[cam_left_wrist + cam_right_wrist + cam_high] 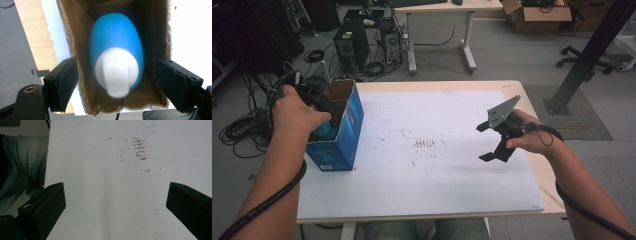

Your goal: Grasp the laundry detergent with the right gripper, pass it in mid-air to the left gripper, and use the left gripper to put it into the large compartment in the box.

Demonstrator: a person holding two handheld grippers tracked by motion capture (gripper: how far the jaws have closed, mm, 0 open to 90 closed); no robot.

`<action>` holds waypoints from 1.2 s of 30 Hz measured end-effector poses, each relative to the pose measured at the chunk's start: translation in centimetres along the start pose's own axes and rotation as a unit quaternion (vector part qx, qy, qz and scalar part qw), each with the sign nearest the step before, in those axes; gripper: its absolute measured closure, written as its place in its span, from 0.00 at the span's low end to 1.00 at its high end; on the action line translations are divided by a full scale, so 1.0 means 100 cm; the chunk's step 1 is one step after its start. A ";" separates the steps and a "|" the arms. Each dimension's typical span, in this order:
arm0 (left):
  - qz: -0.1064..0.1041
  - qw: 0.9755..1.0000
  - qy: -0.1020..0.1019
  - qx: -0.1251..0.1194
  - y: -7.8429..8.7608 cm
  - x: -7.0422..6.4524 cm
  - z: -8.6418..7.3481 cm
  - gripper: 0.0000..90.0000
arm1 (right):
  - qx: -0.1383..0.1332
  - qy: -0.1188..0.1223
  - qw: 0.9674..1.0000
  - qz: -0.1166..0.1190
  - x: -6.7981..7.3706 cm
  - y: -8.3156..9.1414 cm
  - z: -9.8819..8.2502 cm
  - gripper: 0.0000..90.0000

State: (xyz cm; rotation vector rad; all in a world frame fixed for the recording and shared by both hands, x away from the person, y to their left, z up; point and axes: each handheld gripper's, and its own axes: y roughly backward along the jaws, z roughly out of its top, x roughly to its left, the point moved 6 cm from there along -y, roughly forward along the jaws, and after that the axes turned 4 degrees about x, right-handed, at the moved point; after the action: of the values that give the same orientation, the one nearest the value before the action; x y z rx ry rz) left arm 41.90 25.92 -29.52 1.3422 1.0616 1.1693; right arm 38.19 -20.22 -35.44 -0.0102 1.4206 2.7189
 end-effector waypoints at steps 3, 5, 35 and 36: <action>-0.001 1.000 -0.010 -0.004 0.004 -0.002 0.000 0.21 | -0.001 0.000 1.000 0.000 0.001 0.000 0.001 0.03; -0.002 1.000 -0.019 -0.010 0.006 -0.004 -0.001 0.19 | -0.003 0.000 1.000 0.000 0.001 0.000 0.001 0.03; -0.003 0.992 -0.120 -0.025 0.052 -0.025 -0.006 0.00 | -0.001 -0.001 1.000 -0.006 0.001 0.011 0.002 0.03; -0.003 0.991 -0.133 -0.021 0.053 -0.028 -0.007 0.00 | 0.001 0.000 1.000 -0.006 0.001 0.012 0.002 0.03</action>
State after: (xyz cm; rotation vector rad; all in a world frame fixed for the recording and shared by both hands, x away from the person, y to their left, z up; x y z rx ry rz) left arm 40.81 22.72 -24.46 1.4158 0.8441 0.9708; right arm 38.01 -20.74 -34.38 -0.0178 1.4175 2.7081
